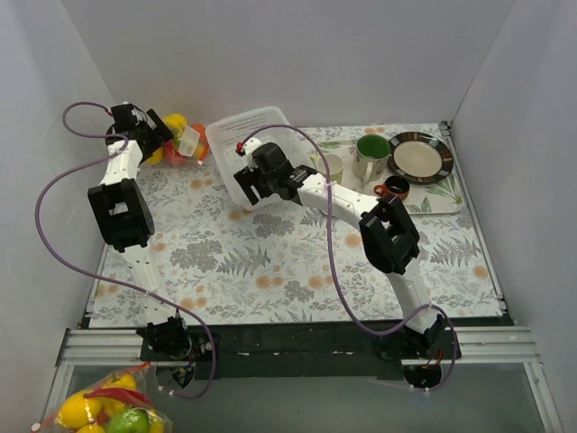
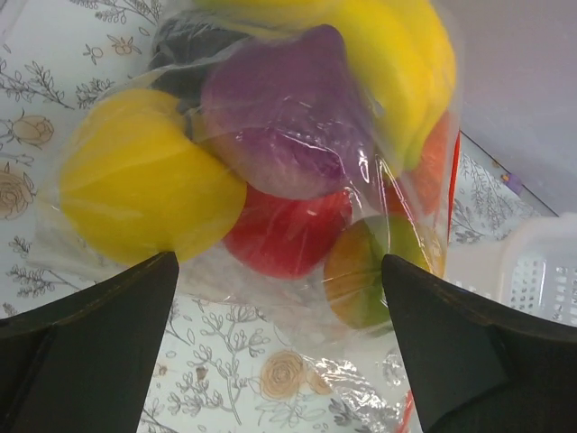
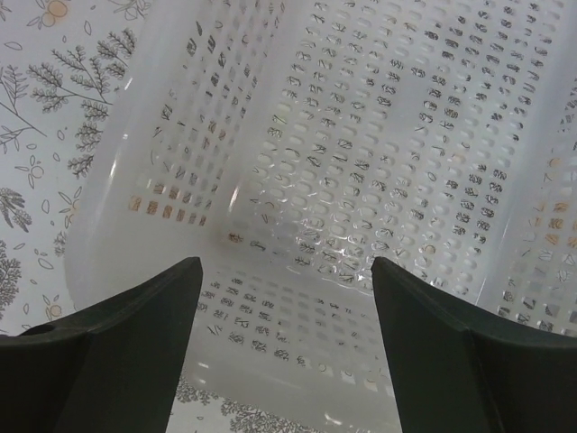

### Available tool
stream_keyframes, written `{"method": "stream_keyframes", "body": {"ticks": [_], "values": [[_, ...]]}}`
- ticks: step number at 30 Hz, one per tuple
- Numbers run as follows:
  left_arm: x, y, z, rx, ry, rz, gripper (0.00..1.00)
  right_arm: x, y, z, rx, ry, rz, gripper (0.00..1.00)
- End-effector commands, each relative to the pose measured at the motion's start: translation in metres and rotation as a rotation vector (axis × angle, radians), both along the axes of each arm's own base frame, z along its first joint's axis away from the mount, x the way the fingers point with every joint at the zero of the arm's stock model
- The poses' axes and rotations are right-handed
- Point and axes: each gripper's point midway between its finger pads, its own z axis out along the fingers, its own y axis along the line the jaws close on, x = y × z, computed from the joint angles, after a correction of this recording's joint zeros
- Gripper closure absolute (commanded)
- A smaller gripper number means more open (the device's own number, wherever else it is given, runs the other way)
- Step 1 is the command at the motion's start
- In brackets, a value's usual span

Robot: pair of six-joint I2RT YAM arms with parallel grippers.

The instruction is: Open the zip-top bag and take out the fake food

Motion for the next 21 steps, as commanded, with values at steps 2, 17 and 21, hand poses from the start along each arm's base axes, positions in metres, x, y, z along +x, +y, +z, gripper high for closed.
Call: {"method": "stream_keyframes", "body": {"ticks": [2, 17, 21], "values": [[-0.003, 0.017, -0.001, 0.093, -0.022, 0.009, 0.11, -0.021, -0.004, -0.035, 0.021, 0.102, 0.045, 0.19], [-0.079, -0.001, -0.032, 0.178, 0.057, -0.099, 1.00, -0.113, -0.057, -0.058, 0.003, 0.285, -0.003, 0.39], [-0.113, -0.014, -0.009, 0.205, 0.027, -0.147, 1.00, -0.155, -0.081, -0.057, -0.037, 0.308, -0.066, 0.42]]}}
